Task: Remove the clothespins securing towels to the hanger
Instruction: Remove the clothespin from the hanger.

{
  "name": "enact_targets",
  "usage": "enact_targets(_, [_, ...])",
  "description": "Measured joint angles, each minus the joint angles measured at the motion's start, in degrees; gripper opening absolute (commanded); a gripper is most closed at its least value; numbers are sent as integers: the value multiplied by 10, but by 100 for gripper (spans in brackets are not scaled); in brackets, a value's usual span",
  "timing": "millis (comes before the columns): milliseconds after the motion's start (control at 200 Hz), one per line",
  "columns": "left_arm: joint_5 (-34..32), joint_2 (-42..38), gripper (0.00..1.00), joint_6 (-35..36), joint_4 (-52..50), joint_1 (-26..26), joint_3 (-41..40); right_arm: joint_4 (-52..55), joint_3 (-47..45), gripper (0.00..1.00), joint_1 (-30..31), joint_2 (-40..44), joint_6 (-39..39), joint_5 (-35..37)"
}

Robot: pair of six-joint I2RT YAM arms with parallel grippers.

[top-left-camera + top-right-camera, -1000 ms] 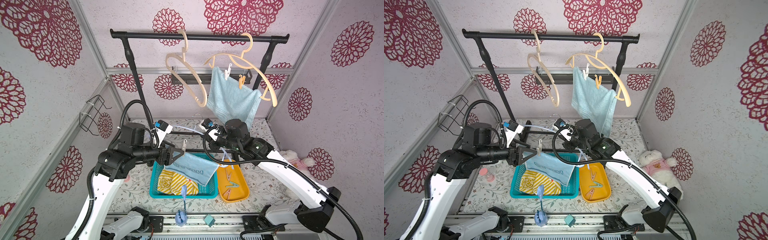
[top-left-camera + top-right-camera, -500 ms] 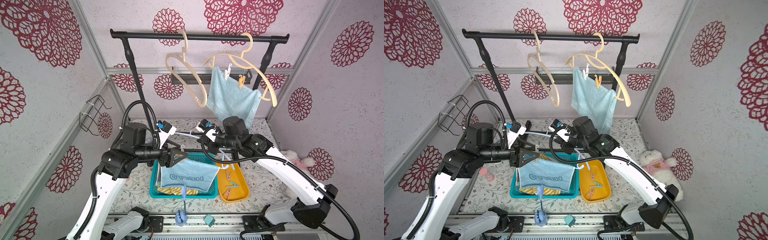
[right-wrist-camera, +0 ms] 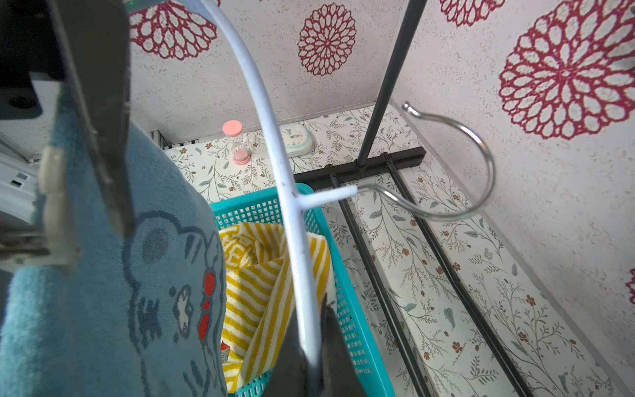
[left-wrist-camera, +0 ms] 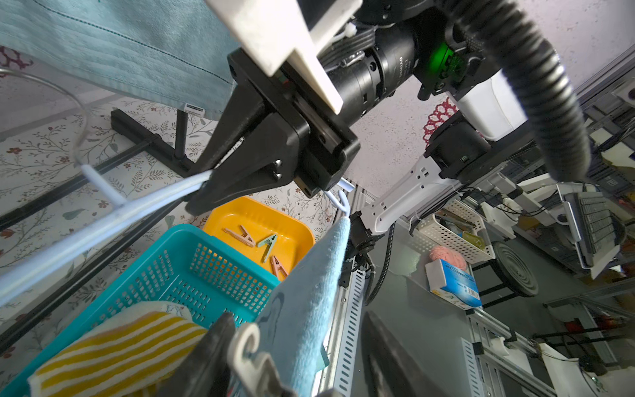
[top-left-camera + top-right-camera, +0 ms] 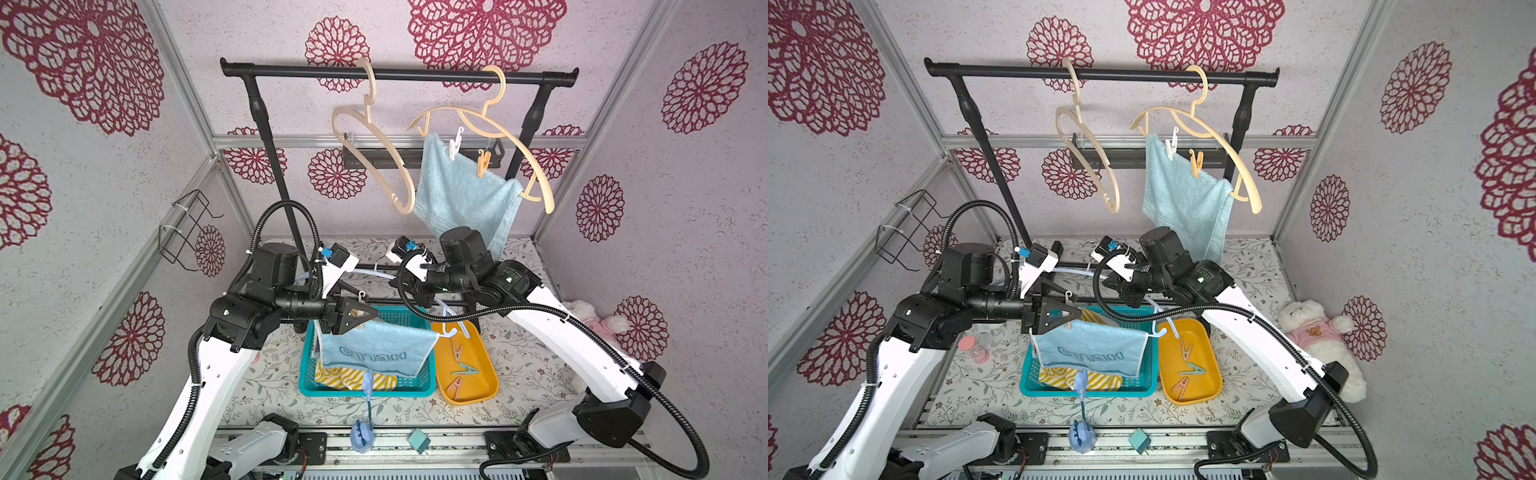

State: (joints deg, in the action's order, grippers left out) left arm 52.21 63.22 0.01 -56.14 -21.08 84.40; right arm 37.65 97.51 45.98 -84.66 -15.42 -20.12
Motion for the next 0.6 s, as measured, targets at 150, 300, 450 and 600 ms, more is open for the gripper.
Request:
enact_targets(150, [7,-3,50,4,-9,0,0,9,1,0,0,-9,0,-5])
enact_targets(300, [13,-3,63,9,-22,0,0,22,7,0,0,-10,0,-11])
enact_targets(450, [12,-13,72,15,-24,0,-8,26,16,0,0,-11,0,-15])
enact_targets(600, [13,-18,70,14,-19,0,-17,28,20,0,0,-11,0,-21])
